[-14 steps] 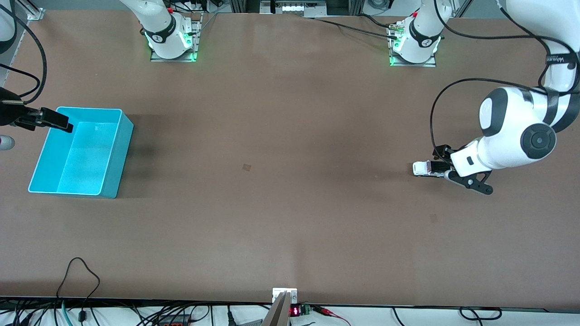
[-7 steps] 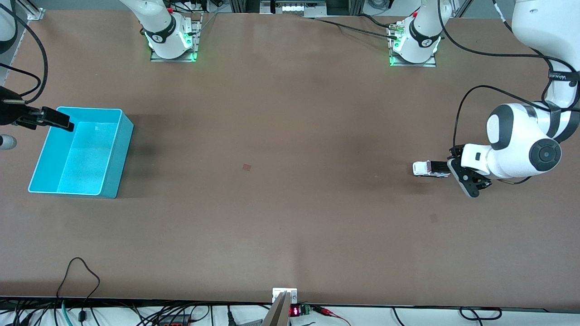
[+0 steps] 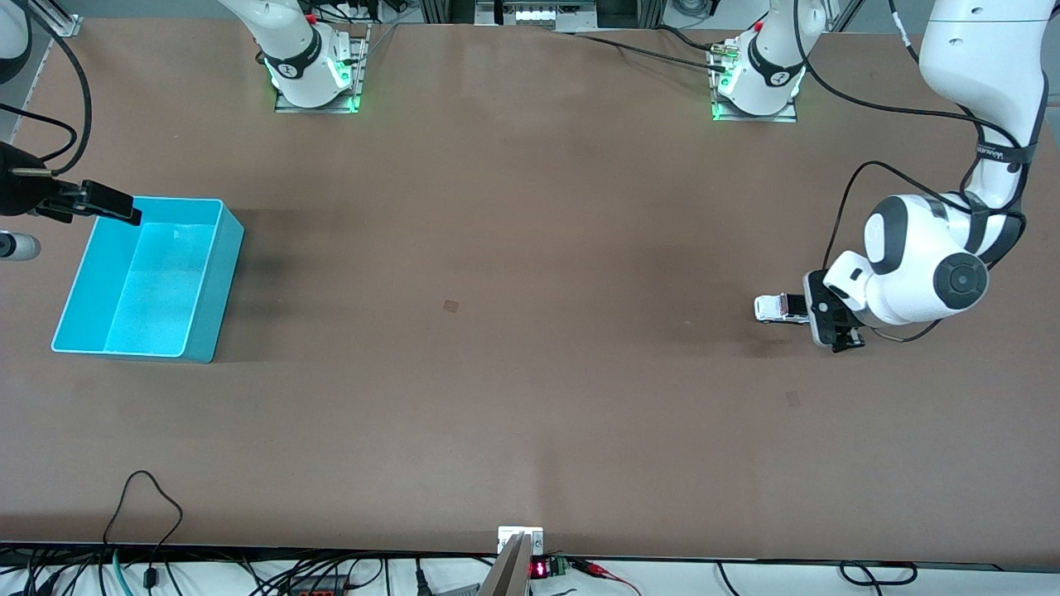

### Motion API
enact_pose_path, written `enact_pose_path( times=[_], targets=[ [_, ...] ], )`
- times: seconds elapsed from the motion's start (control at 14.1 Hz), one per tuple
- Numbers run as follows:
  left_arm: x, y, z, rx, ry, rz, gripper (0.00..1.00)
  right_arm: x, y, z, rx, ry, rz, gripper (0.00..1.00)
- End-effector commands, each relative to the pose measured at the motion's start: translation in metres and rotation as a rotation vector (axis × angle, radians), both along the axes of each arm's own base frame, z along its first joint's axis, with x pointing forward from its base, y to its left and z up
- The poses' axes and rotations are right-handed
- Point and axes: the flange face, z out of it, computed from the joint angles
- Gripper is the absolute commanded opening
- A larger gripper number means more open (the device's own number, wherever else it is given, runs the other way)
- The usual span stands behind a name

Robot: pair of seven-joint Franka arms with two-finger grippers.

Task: Wind and store white jeep toy
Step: 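Move the left gripper down over the white toy jeep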

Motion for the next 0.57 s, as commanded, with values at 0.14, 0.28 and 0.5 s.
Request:
enact_pose_path(
  times=[0.14,0.28,0.5],
  targets=[
    [-0.017,0.004,-0.008,-0.010,-0.010,-0.077,1.00,0.001,0.010,0.020,0.000,-0.034,0.006,1.00],
    [-0.025,0.003,-0.016,-0.012,0.005,-0.077,1.00,0.001,0.008,0.021,-0.002,-0.037,0.001,1.00],
    [-0.031,0.003,-0.020,-0.013,-0.018,-0.100,1.00,-0.001,0.008,0.025,-0.003,-0.043,-0.002,1.00]
  ],
)
